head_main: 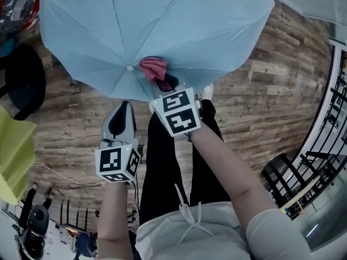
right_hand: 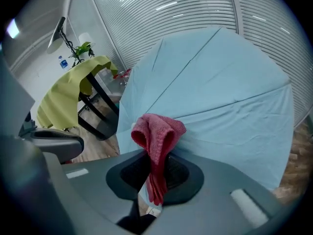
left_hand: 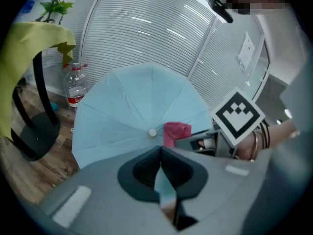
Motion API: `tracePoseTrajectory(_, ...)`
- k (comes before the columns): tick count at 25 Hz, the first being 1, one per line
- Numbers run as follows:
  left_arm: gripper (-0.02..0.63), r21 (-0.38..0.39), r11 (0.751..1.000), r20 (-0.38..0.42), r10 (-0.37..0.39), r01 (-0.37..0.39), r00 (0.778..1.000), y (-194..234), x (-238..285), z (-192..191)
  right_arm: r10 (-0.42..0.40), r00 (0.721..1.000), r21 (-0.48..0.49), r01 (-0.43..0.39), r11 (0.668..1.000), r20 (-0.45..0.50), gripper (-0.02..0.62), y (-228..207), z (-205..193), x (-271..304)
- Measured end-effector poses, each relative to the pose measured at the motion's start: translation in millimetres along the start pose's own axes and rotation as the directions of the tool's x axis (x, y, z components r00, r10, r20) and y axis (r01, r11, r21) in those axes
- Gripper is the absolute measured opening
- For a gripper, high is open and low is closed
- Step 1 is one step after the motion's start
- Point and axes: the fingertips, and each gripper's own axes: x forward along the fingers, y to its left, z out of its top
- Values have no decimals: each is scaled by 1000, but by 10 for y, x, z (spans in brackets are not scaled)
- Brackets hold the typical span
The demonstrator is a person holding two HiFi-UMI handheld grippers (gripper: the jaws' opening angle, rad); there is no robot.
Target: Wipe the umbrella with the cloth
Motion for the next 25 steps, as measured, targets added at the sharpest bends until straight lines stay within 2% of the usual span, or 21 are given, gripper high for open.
tracePoseTrajectory(3, 6, -19, 1000, -6, 8, -8, 1000, 17, 21, -44, -1, 1000, 14, 1, 1000, 0, 60, -38, -29, 58)
tracePoseTrajectory(11, 6, 1, 1000, -31, -22, 22, 999, -310, 169, -139, -7, 1000, 36, 8, 999, -23, 60, -361, -229, 12)
tracePoseTrajectory(25, 6, 69, 995, -81, -70, 76, 994, -950, 498, -176, -26, 999, 121, 29, 992, -31, 61, -1072, -508, -231)
